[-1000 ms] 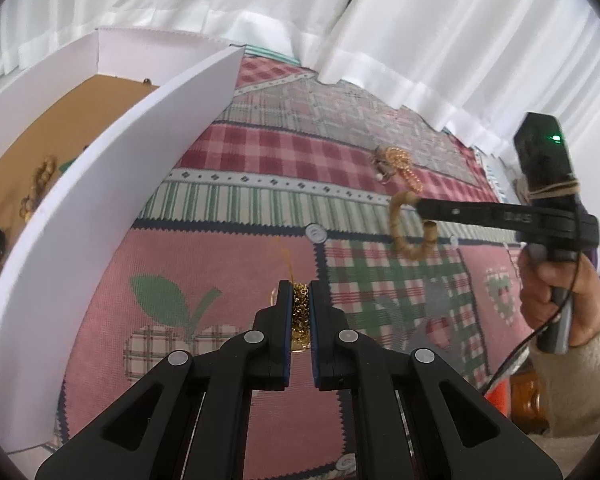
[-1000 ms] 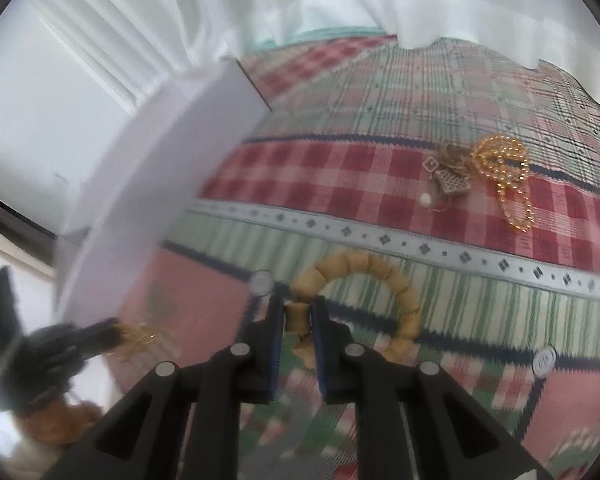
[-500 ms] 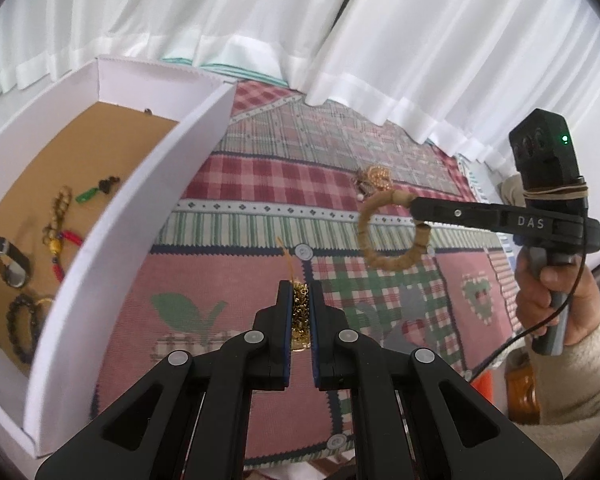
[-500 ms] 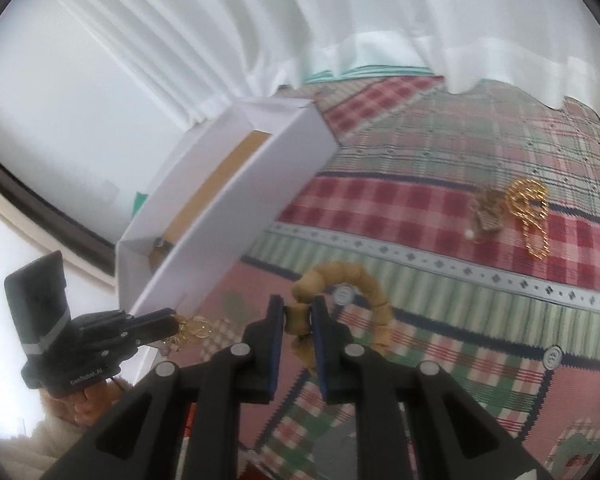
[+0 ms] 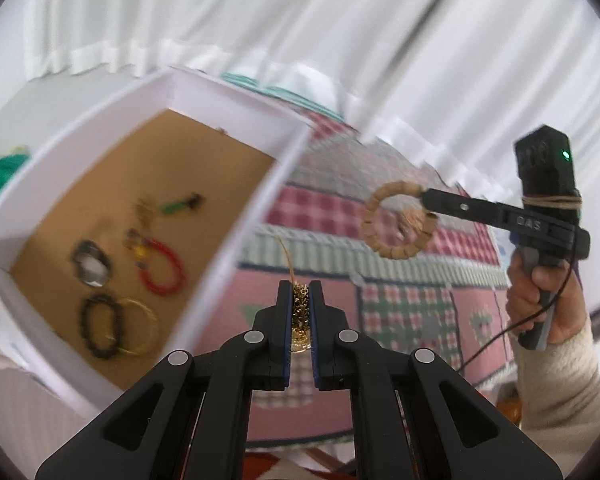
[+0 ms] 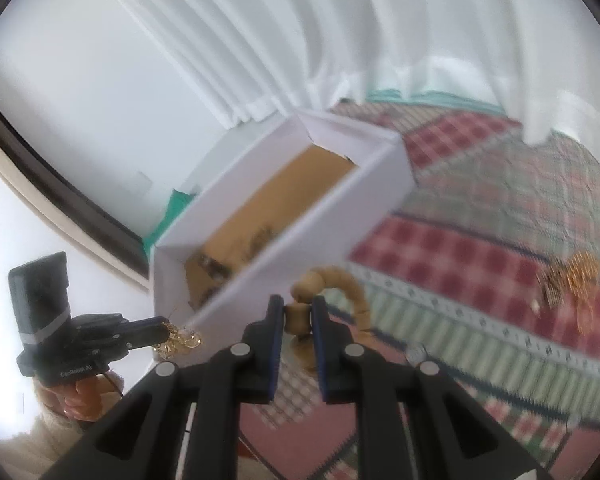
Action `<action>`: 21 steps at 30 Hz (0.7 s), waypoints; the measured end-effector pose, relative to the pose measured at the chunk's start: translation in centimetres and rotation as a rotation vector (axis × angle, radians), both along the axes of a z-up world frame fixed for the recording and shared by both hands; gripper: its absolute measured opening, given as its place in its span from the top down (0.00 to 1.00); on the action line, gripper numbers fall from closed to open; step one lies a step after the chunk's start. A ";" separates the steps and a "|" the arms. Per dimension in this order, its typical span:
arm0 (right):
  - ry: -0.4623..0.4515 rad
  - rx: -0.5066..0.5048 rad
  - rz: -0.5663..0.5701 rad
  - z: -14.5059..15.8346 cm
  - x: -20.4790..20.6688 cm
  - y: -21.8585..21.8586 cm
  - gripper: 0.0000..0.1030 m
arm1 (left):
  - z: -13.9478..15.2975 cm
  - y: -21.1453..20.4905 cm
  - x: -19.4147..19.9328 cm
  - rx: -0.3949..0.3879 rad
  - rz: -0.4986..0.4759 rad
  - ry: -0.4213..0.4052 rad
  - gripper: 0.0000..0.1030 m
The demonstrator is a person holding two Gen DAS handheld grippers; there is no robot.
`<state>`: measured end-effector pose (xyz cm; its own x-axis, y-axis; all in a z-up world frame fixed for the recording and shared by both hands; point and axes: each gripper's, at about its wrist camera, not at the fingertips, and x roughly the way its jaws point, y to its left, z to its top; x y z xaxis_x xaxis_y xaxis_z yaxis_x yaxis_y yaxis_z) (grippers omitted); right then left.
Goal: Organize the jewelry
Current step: 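Carry the gold chain and wooden bracelet into the white box and open both tools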
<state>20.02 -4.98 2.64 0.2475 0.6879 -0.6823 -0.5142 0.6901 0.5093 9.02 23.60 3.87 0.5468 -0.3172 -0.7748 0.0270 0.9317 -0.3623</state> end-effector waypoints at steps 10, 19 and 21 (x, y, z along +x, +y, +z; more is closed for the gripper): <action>-0.101 0.027 0.078 4.0 6.5 10.0 0.86 | -0.2 8.7 7.8 0.018 0.205 0.013 0.95; -0.129 -0.180 0.049 -1.5 13.4 16.9 0.86 | -7.1 11.4 15.4 0.046 0.292 0.127 0.95; -0.130 -0.222 0.042 -2.8 14.6 17.7 0.86 | -8.3 11.4 16.6 0.033 0.299 0.146 0.95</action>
<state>34.58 12.68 -0.18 0.3168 0.5369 -0.7819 -0.5963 0.7539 0.2760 25.64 34.96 -4.45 0.4946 -0.1332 -0.8588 -0.2990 0.9018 -0.3121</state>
